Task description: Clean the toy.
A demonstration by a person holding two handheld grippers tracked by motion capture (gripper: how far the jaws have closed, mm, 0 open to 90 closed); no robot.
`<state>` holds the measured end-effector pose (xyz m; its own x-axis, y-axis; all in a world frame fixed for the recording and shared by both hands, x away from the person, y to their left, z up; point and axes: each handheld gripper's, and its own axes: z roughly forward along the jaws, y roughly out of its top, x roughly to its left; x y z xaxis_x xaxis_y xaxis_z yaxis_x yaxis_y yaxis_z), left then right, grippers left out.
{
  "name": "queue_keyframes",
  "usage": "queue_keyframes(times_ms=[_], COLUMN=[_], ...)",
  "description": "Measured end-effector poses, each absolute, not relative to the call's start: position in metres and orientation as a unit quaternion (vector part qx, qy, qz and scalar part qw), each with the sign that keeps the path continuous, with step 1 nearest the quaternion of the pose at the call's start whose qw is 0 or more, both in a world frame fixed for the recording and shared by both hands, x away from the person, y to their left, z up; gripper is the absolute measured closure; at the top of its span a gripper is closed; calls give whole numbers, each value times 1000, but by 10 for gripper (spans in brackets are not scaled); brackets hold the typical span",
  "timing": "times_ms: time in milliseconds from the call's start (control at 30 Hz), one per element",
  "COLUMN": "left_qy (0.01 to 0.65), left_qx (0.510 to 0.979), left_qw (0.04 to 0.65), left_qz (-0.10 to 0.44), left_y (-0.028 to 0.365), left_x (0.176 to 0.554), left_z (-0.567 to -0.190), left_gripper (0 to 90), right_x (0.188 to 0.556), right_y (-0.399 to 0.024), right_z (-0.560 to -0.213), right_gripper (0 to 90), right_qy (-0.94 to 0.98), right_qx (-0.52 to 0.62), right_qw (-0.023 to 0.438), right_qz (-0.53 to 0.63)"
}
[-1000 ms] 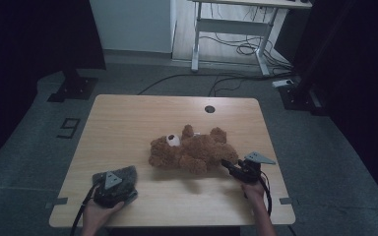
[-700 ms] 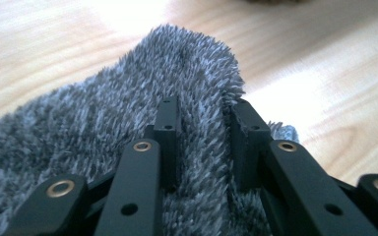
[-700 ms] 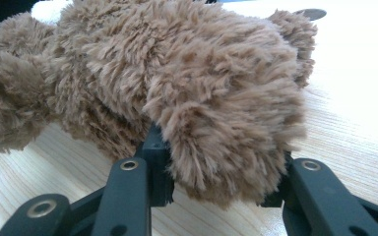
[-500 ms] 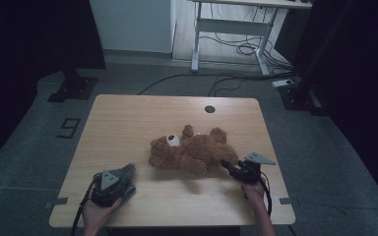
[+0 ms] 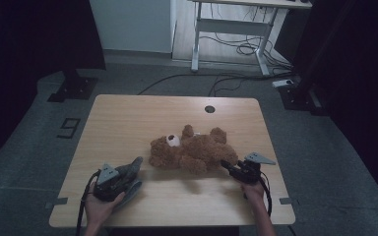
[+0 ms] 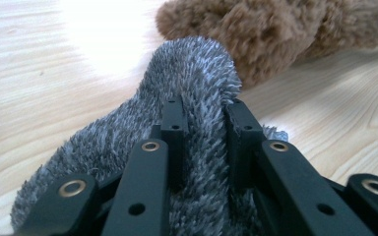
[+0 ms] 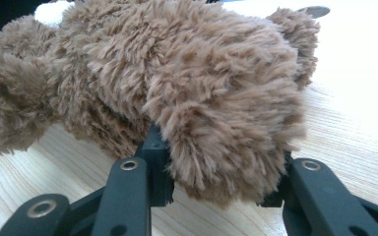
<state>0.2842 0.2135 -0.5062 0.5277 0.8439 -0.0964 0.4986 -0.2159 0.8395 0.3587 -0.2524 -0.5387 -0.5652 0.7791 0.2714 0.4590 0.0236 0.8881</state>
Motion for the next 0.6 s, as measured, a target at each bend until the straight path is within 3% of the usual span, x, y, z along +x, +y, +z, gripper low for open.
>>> queue_keyframes(times_ms=[600], left_qy=[388], left_qx=[750], left_qw=[507], left_qz=[174], left_y=[156], left_x=[324], left_z=[-448], left_gripper=[731], right_x=[358], right_y=[-253], right_z=[-540], right_gripper=[597], right_qy=[700], right_qx=[442], right_qw=[148], right_qz=[541])
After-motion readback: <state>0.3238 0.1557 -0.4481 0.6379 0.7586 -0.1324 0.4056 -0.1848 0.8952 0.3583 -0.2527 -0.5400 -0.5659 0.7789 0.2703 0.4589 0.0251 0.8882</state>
